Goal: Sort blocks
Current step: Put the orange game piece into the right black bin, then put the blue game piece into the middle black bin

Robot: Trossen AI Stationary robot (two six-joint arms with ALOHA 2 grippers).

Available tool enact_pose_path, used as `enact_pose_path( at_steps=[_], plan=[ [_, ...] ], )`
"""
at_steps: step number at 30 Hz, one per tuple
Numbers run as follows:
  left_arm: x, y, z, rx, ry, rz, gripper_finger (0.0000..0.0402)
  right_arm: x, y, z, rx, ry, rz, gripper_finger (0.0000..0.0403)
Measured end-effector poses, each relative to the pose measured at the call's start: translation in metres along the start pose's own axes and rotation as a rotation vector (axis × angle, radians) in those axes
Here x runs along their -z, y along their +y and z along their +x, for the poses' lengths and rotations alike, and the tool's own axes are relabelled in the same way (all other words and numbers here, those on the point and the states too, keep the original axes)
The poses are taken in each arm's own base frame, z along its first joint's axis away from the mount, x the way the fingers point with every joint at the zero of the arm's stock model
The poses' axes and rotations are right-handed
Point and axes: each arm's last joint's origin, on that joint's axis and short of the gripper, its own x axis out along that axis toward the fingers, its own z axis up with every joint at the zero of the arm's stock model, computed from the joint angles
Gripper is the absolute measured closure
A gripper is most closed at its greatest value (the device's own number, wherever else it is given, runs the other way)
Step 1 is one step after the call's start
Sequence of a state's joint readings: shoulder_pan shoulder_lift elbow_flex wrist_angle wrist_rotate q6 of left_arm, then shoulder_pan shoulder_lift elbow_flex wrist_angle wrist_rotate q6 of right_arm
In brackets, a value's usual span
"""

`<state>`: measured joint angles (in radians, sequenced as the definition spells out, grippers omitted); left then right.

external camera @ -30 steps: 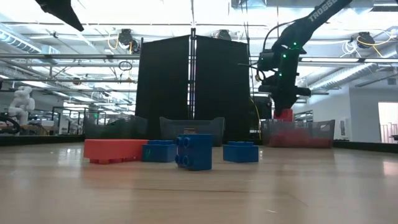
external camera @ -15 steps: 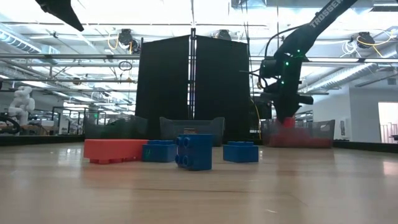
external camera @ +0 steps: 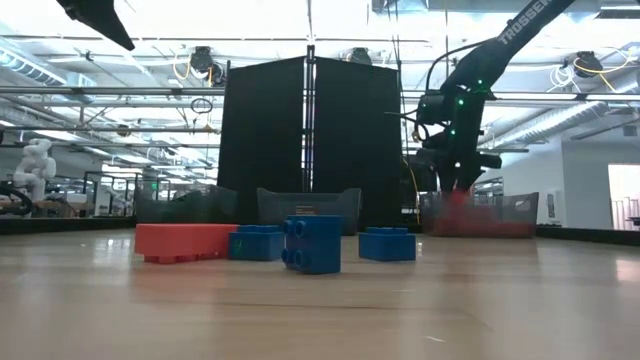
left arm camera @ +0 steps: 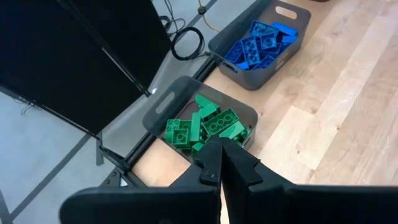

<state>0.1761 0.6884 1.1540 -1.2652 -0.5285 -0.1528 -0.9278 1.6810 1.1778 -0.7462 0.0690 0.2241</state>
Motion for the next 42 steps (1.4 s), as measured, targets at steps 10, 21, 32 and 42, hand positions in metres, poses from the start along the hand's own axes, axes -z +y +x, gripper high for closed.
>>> enact_pose_path(
  at_steps=[10,21,32,42],
  plan=[
    [0.000,0.000,0.000,-0.001,0.001,0.001,0.0402,-0.001,0.002,-0.008,-0.082,-0.022,-0.014,0.0248],
    [0.000,0.000,0.000,0.000,0.000,0.001,0.0402,0.001,-0.003,-0.065,-0.122,-0.239,-0.011,0.0248],
    [0.000,0.000,0.000,0.000,0.001,0.009,0.0402,0.008,0.003,-0.112,-0.196,-0.444,-0.017,0.0248],
    [0.000,0.000,0.000,0.000,0.000,0.011,0.0402,0.013,0.048,-0.121,-0.368,-0.515,-0.156,0.0248]
  ],
)
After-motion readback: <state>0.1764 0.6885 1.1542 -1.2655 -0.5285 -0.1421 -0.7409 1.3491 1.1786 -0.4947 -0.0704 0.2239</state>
